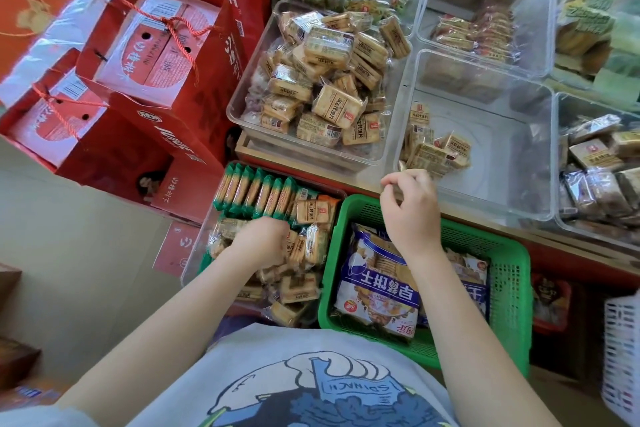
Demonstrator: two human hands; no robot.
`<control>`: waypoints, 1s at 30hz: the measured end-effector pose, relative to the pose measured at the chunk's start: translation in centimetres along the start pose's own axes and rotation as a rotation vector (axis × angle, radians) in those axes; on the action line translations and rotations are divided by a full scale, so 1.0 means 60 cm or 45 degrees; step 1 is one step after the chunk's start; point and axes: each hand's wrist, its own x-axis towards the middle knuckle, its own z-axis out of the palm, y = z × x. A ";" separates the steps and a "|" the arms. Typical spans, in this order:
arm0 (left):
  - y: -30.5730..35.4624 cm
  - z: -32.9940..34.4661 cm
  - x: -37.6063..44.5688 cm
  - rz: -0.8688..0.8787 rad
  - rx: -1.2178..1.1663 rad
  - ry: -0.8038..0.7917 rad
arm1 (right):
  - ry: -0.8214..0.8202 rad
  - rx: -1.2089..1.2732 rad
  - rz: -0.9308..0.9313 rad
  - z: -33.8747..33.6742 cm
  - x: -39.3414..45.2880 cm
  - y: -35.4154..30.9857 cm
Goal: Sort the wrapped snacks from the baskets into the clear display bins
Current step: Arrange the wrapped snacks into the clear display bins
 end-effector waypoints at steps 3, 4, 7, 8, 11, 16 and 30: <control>0.006 -0.048 -0.018 0.172 -0.007 0.245 | -0.268 0.029 -0.031 -0.002 0.000 -0.016; 0.009 -0.063 -0.023 0.252 -0.041 0.347 | -0.407 0.044 -0.032 -0.004 -0.002 -0.023; 0.025 -0.096 -0.034 0.532 -0.299 0.635 | -0.743 0.114 0.003 -0.004 -0.008 -0.043; 0.033 -0.103 -0.036 0.601 -0.383 0.699 | -0.771 0.146 0.003 -0.001 -0.009 -0.047; 0.052 -0.111 -0.035 0.666 -0.559 0.845 | -0.620 0.164 -0.038 0.004 -0.007 -0.046; 0.040 -0.099 -0.016 0.403 -0.627 0.796 | -0.145 0.129 -0.047 -0.018 0.028 -0.015; 0.010 -0.028 0.036 0.054 -0.523 0.359 | -0.386 -0.565 0.413 0.003 0.193 0.121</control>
